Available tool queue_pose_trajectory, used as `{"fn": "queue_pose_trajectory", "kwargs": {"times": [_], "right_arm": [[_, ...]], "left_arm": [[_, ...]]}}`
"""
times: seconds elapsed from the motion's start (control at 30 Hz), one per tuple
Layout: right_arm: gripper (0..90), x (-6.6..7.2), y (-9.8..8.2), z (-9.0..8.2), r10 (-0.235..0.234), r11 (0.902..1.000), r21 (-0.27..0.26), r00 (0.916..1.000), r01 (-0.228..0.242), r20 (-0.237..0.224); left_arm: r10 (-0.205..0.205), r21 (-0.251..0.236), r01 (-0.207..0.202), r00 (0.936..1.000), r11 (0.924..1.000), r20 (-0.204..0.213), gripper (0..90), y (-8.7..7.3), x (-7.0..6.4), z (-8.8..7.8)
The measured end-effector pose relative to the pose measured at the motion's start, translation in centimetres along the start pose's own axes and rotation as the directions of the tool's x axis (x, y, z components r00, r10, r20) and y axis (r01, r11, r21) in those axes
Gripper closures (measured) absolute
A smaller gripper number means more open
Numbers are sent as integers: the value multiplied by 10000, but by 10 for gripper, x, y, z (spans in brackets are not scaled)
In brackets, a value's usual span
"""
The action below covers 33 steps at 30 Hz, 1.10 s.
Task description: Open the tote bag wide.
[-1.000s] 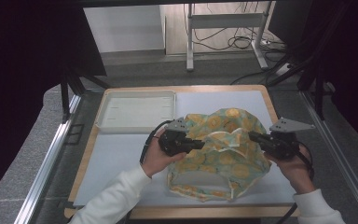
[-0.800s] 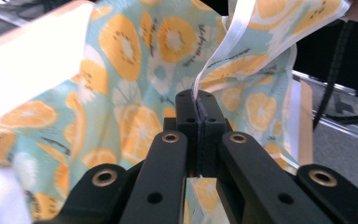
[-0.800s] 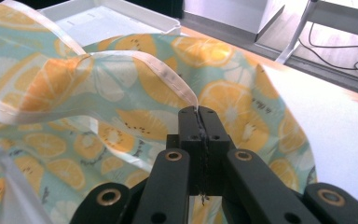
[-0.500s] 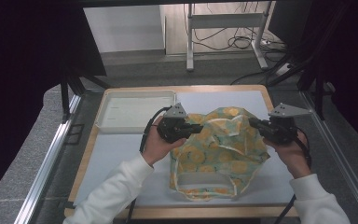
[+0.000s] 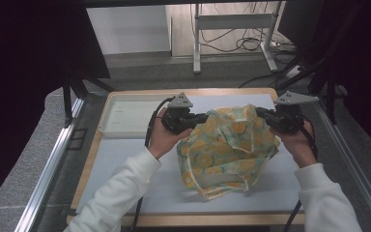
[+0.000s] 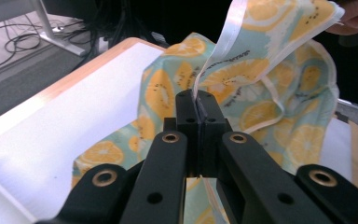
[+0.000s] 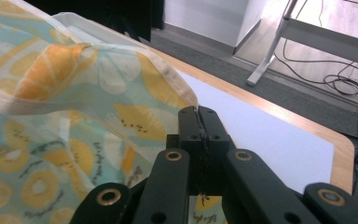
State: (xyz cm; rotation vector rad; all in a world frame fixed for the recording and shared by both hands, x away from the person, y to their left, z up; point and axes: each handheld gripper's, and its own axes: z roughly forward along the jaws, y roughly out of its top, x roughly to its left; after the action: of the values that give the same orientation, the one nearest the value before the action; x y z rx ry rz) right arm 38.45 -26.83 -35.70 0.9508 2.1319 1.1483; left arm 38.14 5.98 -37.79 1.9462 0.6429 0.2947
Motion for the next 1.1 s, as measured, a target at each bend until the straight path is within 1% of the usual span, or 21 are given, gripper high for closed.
{"fn": "queue_pose_trajectory", "kwargs": {"times": [0.17,0.37,0.5,0.6,0.67,0.73,0.9,0.97,1.1], "right_arm": [[888,-8,5,6,151,9998,-122,9998,-150,151],[889,-14,11,13,131,9998,-154,9993,-126,345],[889,-19,18,18,69,9998,-202,9983,-58,571],[889,-27,24,25,59,9998,-214,9963,-41,858],[889,-32,27,29,110,9998,-191,9952,-91,970],[889,-38,29,37,211,9997,-112,9939,-200,1081],[889,-47,29,53,261,9994,178,9914,-286,1286],[889,-51,27,59,291,9989,321,9914,-334,1277],[889,-57,21,68,415,9974,533,9917,-483,1221]], "left_arm": [[-194,-36,194,9997,9998,-175,898,-1,9,2],[-298,8,299,9987,9996,-423,897,-1,19,5],[-315,-41,313,9972,9995,-675,897,5,25,6],[-349,-95,342,9959,9994,-836,896,12,30,8],[-319,-127,308,9951,9994,-939,895,16,32,10],[-290,-78,284,9947,9996,-988,895,19,33,14],[-272,84,283,9940,9996,-1058,894,21,37,25],[-284,191,307,9936,9993,-1095,893,20,41,30],[-440,420,489,9928,9979,-1111,893,16,48,39]]}}
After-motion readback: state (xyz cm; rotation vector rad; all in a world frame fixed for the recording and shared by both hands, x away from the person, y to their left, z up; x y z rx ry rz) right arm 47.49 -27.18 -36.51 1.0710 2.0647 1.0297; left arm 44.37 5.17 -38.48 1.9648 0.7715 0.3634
